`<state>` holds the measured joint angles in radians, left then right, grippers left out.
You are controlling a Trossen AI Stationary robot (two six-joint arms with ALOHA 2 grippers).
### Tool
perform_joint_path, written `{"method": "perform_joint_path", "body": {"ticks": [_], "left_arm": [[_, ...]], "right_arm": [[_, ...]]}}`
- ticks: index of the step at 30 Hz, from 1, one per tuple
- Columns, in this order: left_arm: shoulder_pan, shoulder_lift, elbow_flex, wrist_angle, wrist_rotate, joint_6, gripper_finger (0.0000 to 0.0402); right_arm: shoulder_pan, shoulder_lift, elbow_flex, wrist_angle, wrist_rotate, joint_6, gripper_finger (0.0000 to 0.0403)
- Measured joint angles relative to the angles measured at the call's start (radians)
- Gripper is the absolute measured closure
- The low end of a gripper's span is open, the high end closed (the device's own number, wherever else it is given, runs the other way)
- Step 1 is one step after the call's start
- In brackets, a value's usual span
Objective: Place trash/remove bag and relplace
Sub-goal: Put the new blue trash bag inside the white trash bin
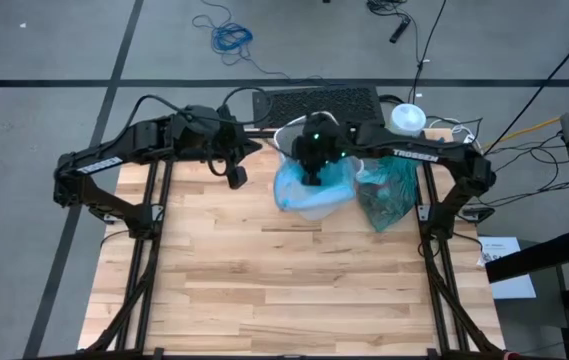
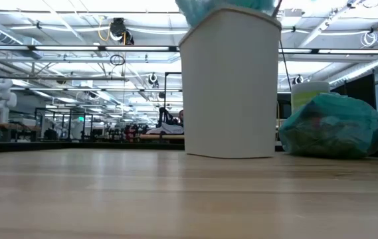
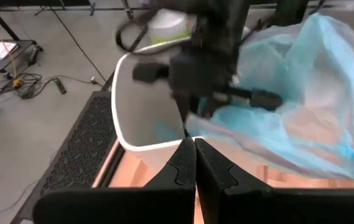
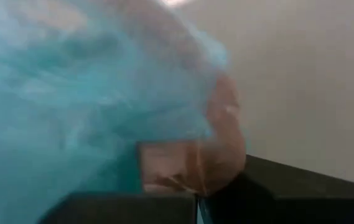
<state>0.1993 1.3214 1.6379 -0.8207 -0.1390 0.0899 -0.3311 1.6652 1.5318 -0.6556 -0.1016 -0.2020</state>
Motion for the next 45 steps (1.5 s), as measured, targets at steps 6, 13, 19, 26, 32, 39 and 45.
{"method": "perform_joint_path", "body": {"ticks": [6, 13, 19, 26, 32, 39, 45], "left_arm": [[-0.025, -0.011, 0.000, 0.001, 0.000, -0.009, 0.0398], [-0.054, -0.035, 0.000, 0.002, 0.000, -0.032, 0.0398], [-0.106, -0.034, 0.000, 0.004, 0.000, -0.033, 0.0398], [-0.139, 0.008, -0.001, 0.038, 0.001, -0.028, 0.0398], [-0.154, 0.036, -0.002, 0.056, 0.005, -0.003, 0.0398], [-0.178, 0.039, -0.002, 0.120, 0.039, 0.022, 0.0395], [-0.171, 0.076, -0.002, 0.018, 0.032, -0.041, 0.0348]], "right_arm": [[0.075, 0.021, 0.000, 0.010, -0.095, -0.022, 0.0403], [0.174, -0.012, 0.000, 0.025, -0.144, -0.025, 0.0403], [0.246, -0.029, 0.004, 0.042, -0.030, -0.069, 0.0403], [0.254, -0.031, 0.126, -0.057, 0.041, -0.081, 0.0403], [0.243, -0.032, 0.254, -0.164, 0.163, -0.128, 0.0403], [0.191, -0.033, 0.305, -0.188, 0.236, -0.136, 0.0403], [0.173, -0.033, 0.305, -0.187, 0.236, -0.136, 0.0403]]}}
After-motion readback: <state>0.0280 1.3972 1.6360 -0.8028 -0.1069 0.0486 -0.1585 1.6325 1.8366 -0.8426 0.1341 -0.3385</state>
